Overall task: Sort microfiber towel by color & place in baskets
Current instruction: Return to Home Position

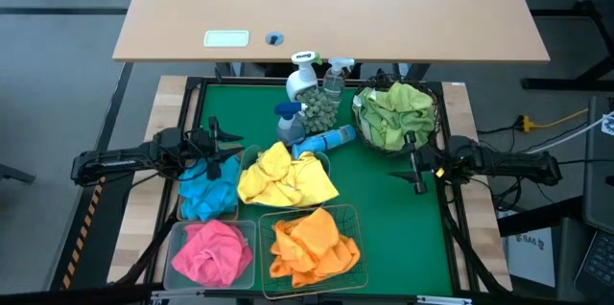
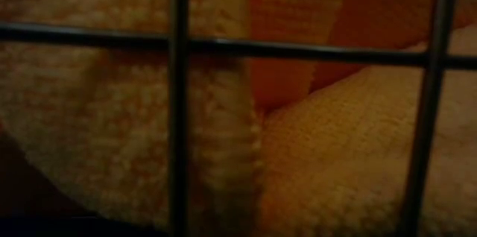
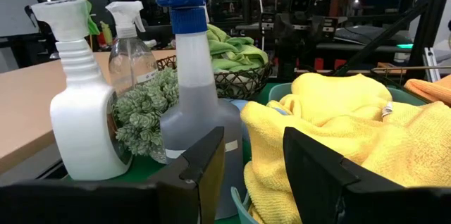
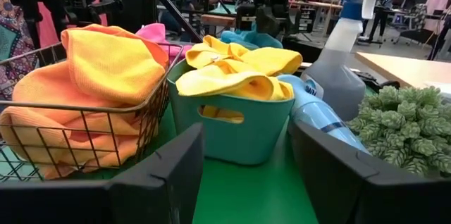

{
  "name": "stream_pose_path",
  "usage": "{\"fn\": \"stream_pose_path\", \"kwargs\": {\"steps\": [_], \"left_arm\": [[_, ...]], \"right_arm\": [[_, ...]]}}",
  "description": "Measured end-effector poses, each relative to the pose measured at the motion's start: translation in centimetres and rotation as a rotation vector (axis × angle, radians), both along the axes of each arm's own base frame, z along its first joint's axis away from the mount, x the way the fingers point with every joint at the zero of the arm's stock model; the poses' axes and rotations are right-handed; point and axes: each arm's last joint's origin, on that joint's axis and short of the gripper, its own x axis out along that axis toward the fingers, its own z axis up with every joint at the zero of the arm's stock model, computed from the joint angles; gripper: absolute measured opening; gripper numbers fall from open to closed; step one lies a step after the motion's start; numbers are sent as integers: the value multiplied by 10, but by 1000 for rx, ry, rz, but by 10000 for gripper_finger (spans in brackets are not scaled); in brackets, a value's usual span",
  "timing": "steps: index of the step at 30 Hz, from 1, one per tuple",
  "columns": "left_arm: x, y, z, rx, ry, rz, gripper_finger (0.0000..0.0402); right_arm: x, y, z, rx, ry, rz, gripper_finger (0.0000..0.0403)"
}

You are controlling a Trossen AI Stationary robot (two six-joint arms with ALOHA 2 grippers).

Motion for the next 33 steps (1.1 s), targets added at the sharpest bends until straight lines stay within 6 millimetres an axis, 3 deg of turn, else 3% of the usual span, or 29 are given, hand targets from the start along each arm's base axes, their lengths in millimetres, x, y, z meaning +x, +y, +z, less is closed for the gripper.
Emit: {"fn": "stream_pose_path", "kwargs": {"steps": [18, 22, 33], "left_arm": [[0, 0, 0, 0, 0, 0, 140], [0, 0, 0, 0, 0, 0, 140], [0, 0, 0, 0, 0, 0, 140]], "right_arm": [[1, -2, 6, -30, -77, -69, 214], [3, -2, -7, -17, -88, -67, 214], [3, -3, -12, -29, -36, -112, 214]]}}
